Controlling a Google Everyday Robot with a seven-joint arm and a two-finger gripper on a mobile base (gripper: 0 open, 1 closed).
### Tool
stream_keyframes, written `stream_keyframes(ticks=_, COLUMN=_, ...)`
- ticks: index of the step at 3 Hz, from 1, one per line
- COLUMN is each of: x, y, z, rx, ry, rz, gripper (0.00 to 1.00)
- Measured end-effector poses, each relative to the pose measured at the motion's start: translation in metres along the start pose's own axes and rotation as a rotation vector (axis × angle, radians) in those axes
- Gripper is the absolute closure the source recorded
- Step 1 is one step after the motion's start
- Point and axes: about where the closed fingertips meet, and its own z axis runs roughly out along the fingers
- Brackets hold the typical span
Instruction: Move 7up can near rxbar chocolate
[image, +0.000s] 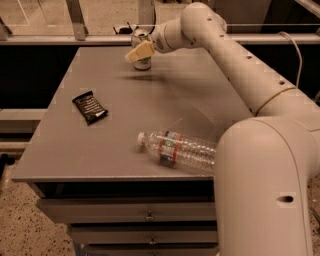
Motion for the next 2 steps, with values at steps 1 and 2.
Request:
stream_keyframes(ticks=1, x=0.0015, y=-0.0063, z=0.0010, rx=0.017, ry=-0.010, rz=0.015, gripper=0.14)
stream_keyframes(ticks=2, x=-0.0016, y=-0.0077, z=-0.0038, rx=0.021, ry=-0.032, rz=0.028, gripper=0.38)
